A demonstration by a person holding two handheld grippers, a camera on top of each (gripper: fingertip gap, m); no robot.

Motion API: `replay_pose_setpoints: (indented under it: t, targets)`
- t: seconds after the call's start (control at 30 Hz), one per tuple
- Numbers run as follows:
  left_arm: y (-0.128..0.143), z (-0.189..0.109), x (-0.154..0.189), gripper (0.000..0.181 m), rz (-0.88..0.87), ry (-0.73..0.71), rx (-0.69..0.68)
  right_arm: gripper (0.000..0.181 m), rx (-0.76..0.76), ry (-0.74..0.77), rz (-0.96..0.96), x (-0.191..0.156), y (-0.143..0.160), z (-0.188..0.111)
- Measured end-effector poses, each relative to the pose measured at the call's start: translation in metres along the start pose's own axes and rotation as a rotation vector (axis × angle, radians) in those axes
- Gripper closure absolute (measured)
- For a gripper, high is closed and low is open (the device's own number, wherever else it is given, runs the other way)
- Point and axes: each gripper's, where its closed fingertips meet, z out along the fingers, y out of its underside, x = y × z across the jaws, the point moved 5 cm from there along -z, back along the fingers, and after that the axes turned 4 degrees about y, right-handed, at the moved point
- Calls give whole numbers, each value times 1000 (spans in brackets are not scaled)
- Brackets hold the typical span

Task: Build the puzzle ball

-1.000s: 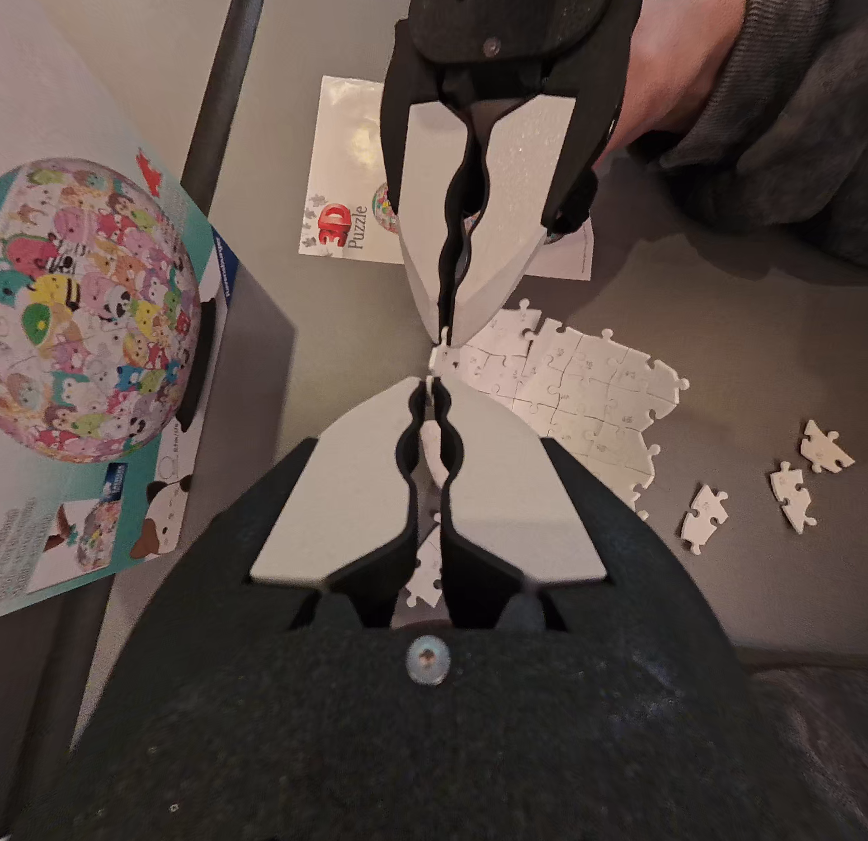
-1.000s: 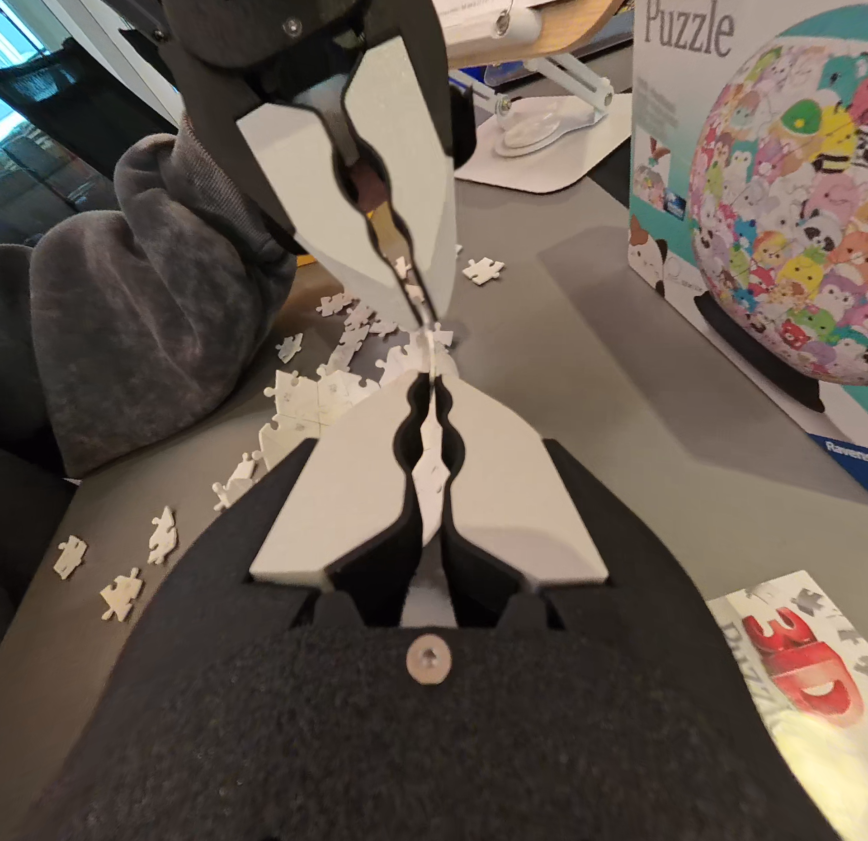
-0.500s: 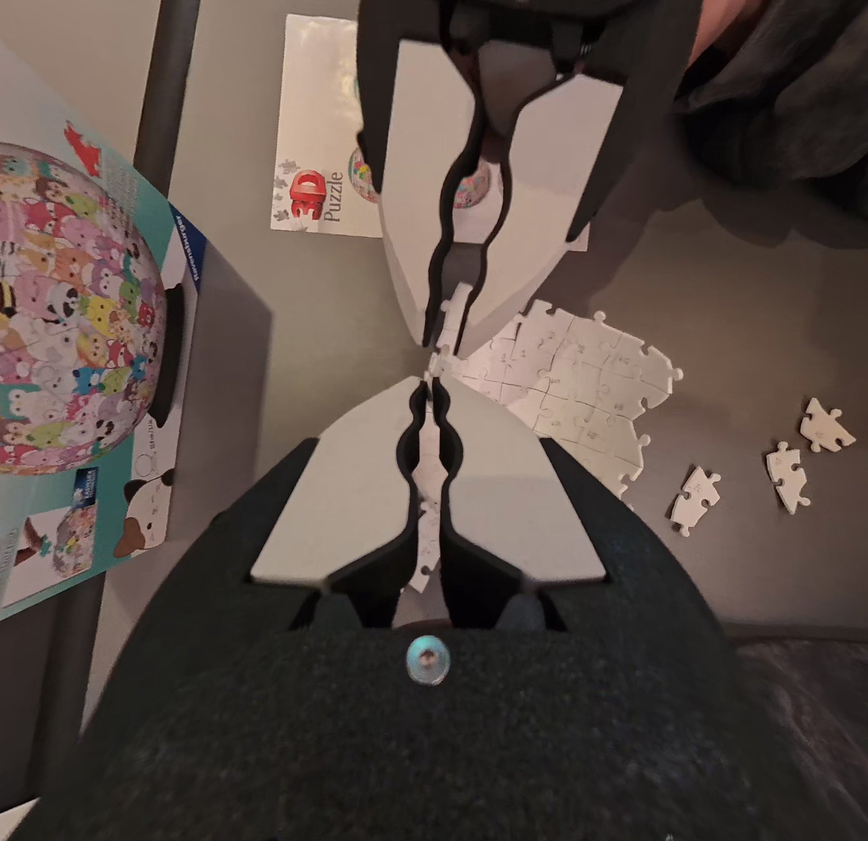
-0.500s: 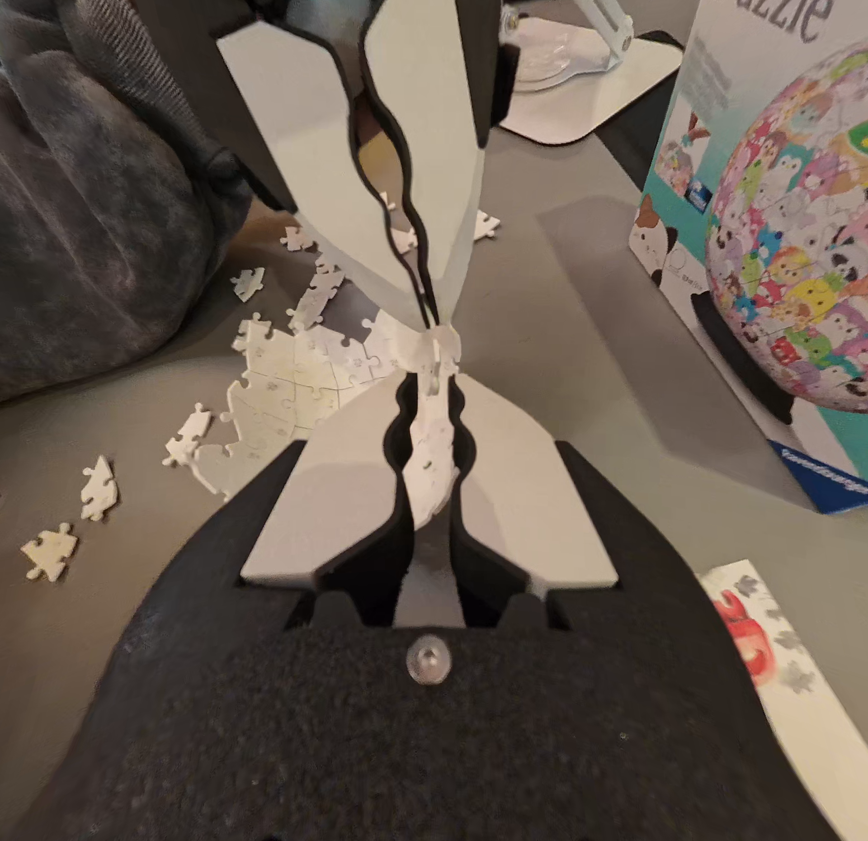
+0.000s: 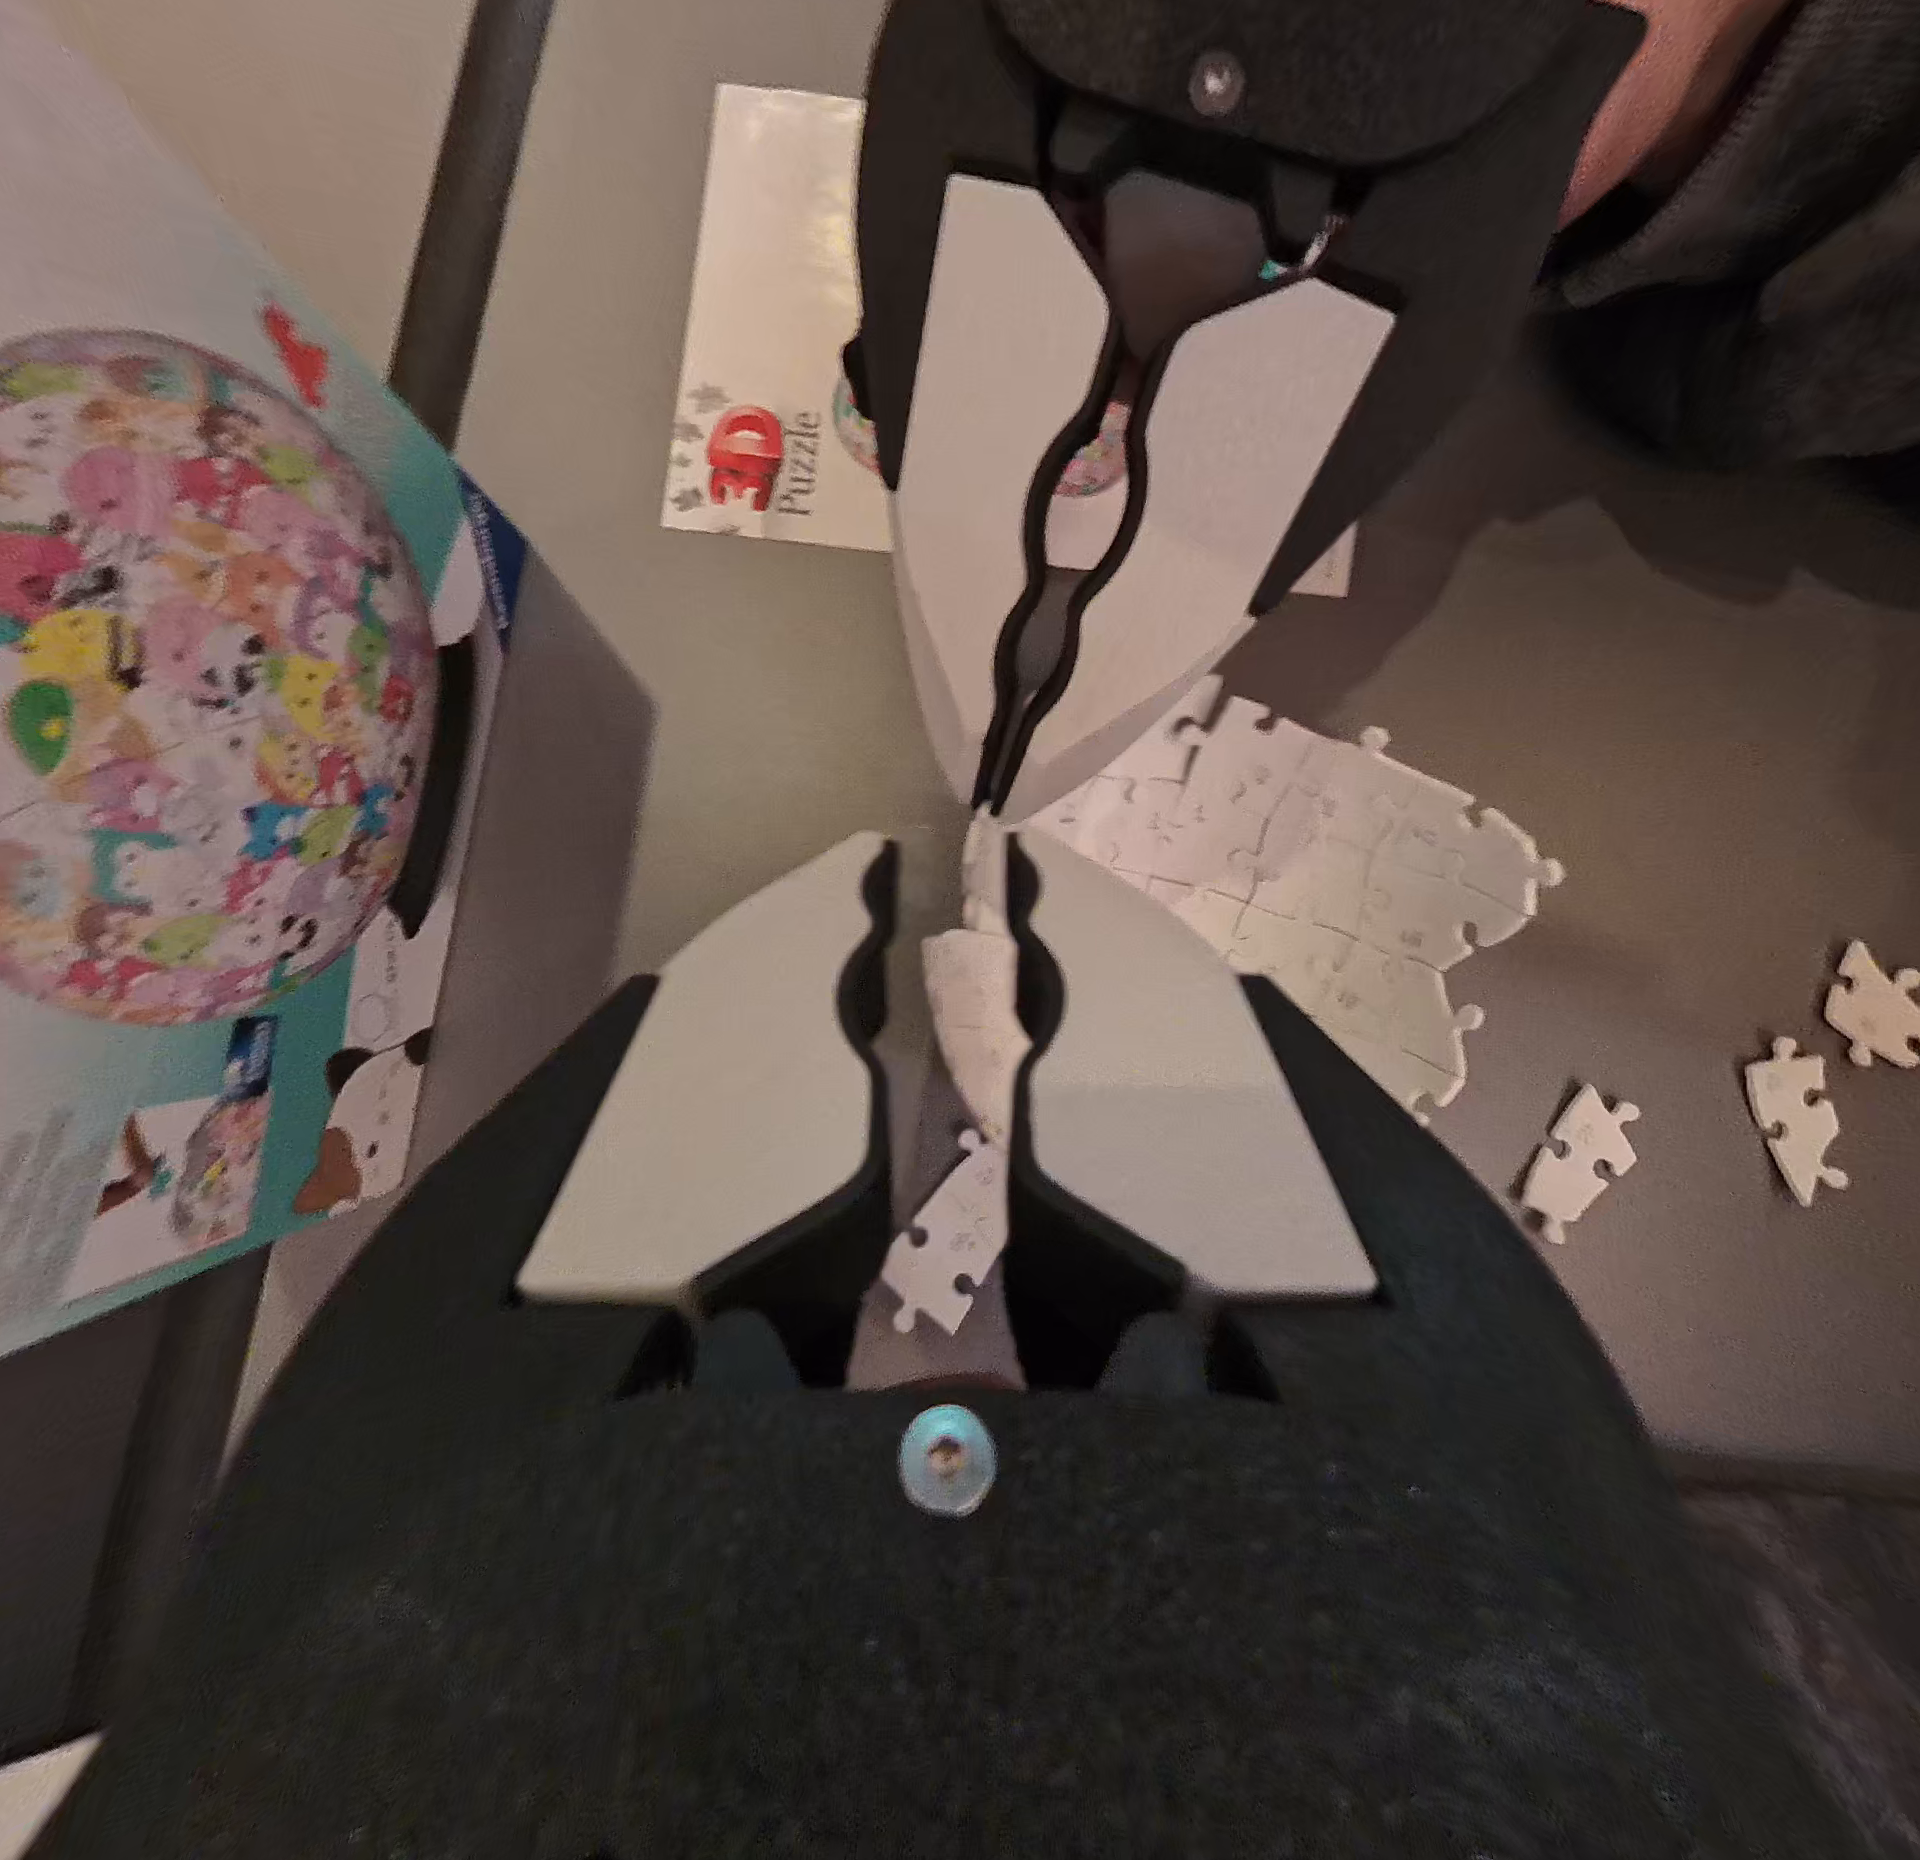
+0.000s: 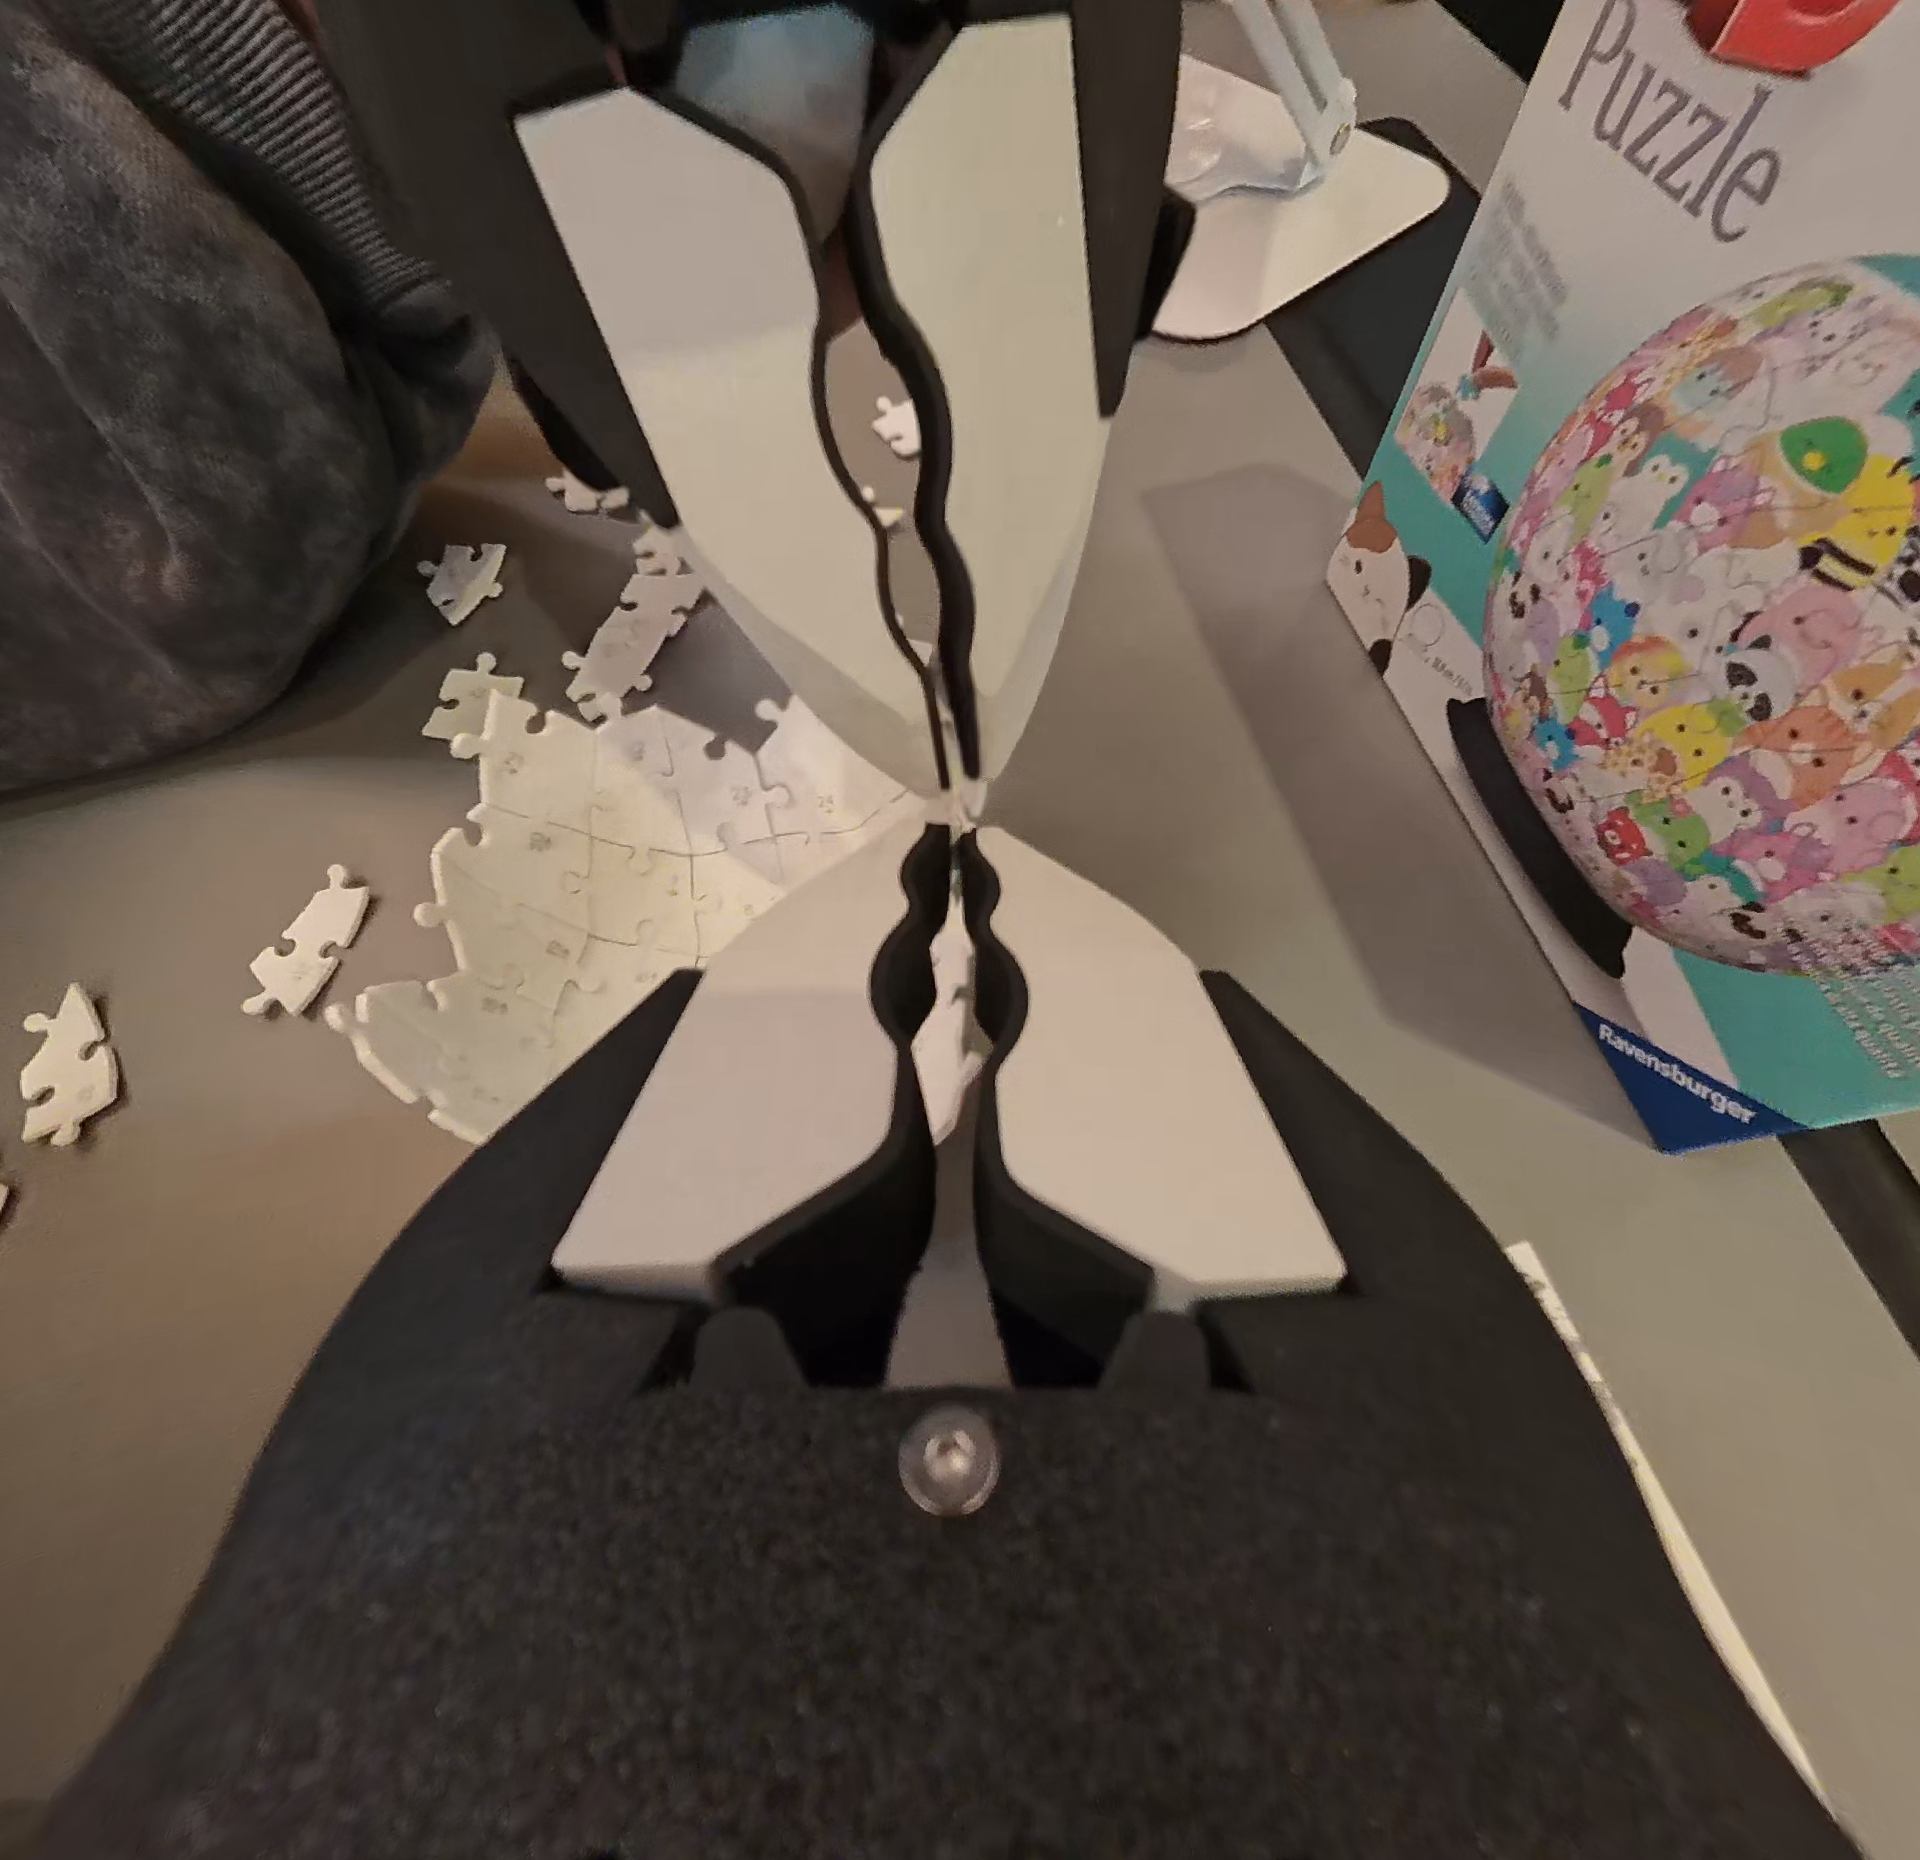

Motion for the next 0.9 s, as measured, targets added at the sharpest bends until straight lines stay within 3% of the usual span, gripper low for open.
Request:
replay_pose_setpoints:
  t: [0.13, 0.37, 0.9]
  targets:
    - [19, -4, -7, 150, -41, 3, -70, 180, -56, -12, -14, 5, 3, 6]
    - [33, 10, -6, 150, -35, 0, -196, 180, -202, -20, -117, 2, 5, 22]
    - [36, 30, -7, 169, -26, 3, -260, 179, -238, -24, -101, 6, 8, 24]
